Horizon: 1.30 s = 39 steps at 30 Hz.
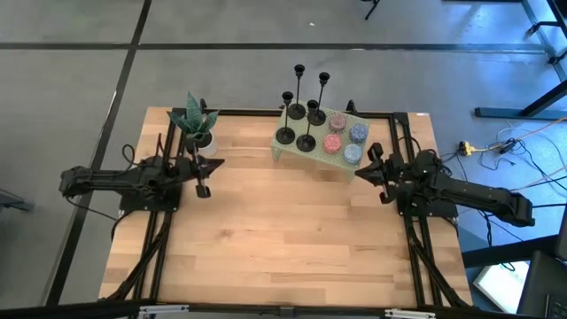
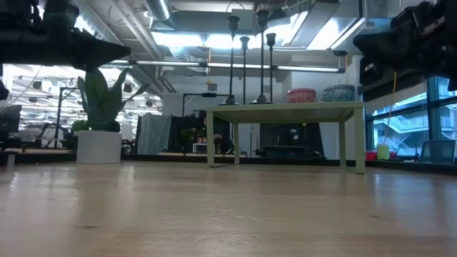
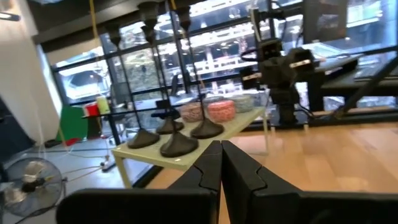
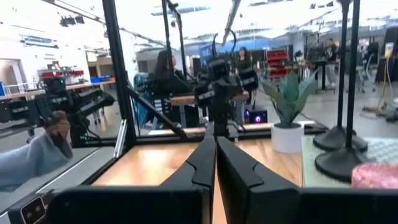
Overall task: Pick & Place candle stick holders
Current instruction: Return to Home Position
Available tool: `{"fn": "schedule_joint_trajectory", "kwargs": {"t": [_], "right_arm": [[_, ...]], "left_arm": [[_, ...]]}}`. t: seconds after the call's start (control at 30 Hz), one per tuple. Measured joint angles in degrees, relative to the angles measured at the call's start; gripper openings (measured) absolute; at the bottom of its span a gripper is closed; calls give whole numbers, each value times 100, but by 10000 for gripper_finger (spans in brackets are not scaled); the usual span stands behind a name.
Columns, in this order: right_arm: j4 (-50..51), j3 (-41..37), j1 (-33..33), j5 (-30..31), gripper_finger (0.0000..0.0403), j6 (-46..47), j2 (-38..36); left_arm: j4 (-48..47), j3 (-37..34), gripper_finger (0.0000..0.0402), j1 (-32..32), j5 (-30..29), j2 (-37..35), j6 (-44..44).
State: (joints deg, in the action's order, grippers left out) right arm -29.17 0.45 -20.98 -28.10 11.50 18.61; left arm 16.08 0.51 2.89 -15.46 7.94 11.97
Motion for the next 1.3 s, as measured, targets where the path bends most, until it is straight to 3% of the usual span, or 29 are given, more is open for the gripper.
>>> {"fn": "schedule_joint_trajectory", "kwargs": {"t": [0.17, 0.3, 0.73, 0.9, 1.0, 1.3], "right_arm": [[127, 0, -19, 14, 19, 33, -400], [367, 4, -19, 474, 19, 210, -749], [1788, 7, -15, 1085, 19, 268, -1675], [2708, 338, -19, 2244, 19, 433, -1863], [3541, 609, -13, 2405, 19, 418, -1853], [2239, 6, 395, 2595, 19, 48, -1846]], "left_arm": [[45, 0, 1, 224, 0, -40, -78], [65, 0, 4, 285, 0, -100, -95], [343, -2, 5, 287, -28, -398, -245], [346, -2, 2, 287, -277, -573, -319], [331, -2, 4, 287, -293, -586, -329], [297, -2, 2, 285, -293, -586, -436]]}}
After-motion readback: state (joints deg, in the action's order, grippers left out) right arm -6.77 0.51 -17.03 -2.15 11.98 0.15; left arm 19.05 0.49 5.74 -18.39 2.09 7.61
